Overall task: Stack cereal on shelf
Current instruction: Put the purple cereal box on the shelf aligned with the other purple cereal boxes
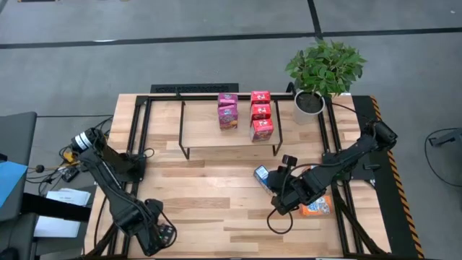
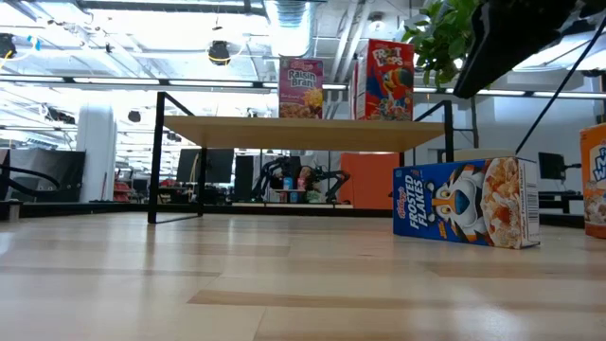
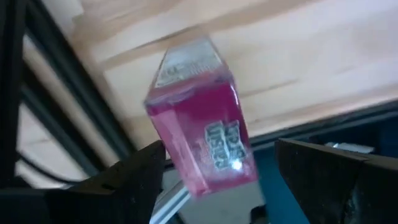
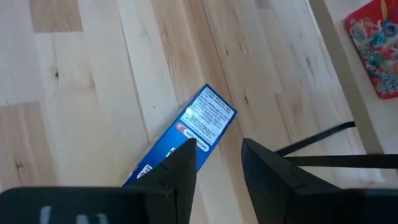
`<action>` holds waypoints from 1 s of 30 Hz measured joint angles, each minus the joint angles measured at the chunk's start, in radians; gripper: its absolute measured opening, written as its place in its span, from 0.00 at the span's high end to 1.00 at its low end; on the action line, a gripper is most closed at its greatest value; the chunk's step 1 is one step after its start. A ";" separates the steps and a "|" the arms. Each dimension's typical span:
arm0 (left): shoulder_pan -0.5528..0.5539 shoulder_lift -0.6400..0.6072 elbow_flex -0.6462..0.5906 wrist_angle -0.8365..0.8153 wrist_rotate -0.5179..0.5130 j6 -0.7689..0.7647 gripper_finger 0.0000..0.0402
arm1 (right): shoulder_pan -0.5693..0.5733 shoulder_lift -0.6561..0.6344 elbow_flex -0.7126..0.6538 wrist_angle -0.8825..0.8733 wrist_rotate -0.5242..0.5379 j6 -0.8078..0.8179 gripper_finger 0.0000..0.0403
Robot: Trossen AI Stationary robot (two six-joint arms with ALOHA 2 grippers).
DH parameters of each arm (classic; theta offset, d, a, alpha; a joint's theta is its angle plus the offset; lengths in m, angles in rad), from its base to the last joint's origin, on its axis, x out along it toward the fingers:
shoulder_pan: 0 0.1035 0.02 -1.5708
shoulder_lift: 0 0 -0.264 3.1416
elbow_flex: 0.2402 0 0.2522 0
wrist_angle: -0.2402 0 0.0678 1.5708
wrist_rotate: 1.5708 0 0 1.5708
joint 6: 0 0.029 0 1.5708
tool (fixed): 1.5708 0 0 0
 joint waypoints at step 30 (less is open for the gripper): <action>-0.003 0.012 -0.010 -0.086 -0.066 0.108 0.66 | 0.000 0.000 0.001 0.021 -0.026 -0.014 0.68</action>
